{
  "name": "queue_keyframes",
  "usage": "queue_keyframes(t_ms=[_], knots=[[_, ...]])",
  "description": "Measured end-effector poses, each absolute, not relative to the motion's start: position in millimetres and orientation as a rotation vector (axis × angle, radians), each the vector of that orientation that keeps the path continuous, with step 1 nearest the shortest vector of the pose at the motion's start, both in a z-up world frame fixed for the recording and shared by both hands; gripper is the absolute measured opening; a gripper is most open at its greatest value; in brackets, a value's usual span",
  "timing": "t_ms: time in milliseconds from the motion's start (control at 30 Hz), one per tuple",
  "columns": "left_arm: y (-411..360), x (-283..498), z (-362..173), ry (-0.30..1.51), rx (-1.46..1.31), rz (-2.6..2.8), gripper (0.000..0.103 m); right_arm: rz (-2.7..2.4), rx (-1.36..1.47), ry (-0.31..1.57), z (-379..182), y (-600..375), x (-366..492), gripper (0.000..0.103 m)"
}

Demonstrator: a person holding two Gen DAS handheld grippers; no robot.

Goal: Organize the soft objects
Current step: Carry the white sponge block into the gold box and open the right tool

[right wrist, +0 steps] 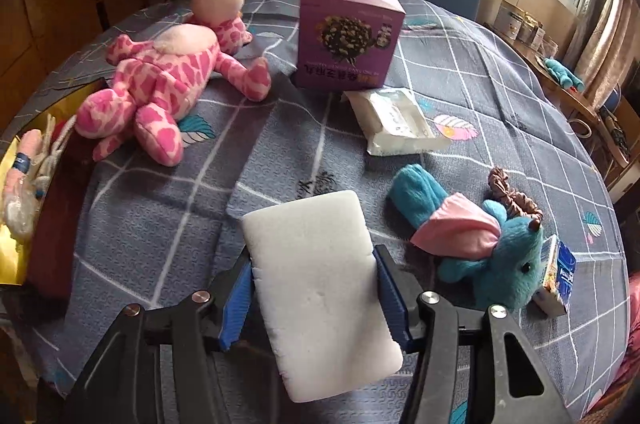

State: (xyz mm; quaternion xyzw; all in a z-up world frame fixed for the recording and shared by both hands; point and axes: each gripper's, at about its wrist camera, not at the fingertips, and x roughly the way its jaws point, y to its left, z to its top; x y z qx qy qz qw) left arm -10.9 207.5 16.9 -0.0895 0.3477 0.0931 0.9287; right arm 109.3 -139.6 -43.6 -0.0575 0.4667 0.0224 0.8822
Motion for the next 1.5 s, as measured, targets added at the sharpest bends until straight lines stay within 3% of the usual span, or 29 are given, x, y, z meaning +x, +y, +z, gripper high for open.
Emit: queue_keyframes(t_ms=[933,1267,1500], knots=[[226,-6,7,0.73,-0.217,0.226,0.065,0.582,0.015,0.915,15,29,106,0.057],[254,-6,6,0.721,-0.254,0.291,0.065,0.652,-0.107,1.025,-43,107,118,0.061],[256,-4,2,0.735,-0.255,0.297,0.065,0.671,-0.159,1.061,-65,111,108,0.065]])
